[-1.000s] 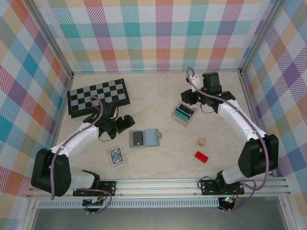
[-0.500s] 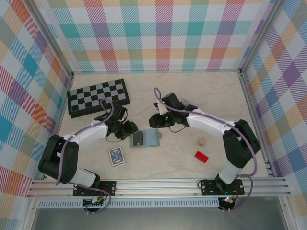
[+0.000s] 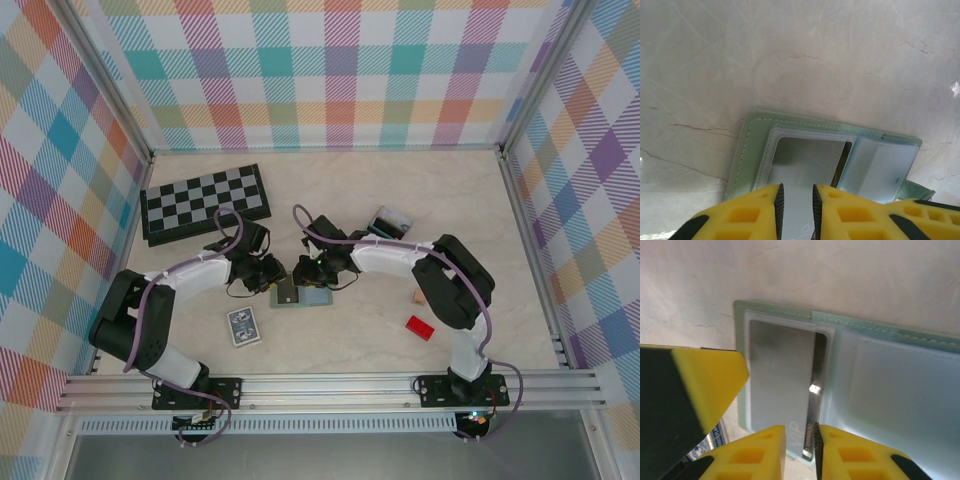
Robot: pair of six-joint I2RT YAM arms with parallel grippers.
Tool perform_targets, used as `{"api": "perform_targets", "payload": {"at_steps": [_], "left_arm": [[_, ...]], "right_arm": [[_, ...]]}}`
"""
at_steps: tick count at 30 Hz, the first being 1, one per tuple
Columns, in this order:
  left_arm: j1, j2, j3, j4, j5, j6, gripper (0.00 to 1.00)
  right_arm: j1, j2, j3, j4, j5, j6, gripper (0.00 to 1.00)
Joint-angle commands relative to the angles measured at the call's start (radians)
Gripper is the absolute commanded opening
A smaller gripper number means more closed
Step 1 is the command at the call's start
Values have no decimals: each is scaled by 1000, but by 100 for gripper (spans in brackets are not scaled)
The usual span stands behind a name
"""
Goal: Take the credit cards out of the card holder
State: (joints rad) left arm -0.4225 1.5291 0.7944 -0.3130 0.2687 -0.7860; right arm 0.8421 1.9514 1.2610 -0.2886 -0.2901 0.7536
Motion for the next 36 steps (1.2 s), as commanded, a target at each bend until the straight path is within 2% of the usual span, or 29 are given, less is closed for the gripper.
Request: {"api": "perform_targets", "payload": {"at_steps": [1,11,26,36], "left_arm": [[-20,14,-12,5,-16,4,23],[-22,32,-14,-29,-55,4,21],[-24,52,-28,-46,-65,-1,21],[-25,51,-46,-38,-69,-5,21]], "right_arm": [[-3,27,36,-24,-26,38,20],[-3,70,66,-58,-16,29,16],[-3,106,90,-52,-67,10,19],[-3,104,85,-21,-98,-9,14]]}}
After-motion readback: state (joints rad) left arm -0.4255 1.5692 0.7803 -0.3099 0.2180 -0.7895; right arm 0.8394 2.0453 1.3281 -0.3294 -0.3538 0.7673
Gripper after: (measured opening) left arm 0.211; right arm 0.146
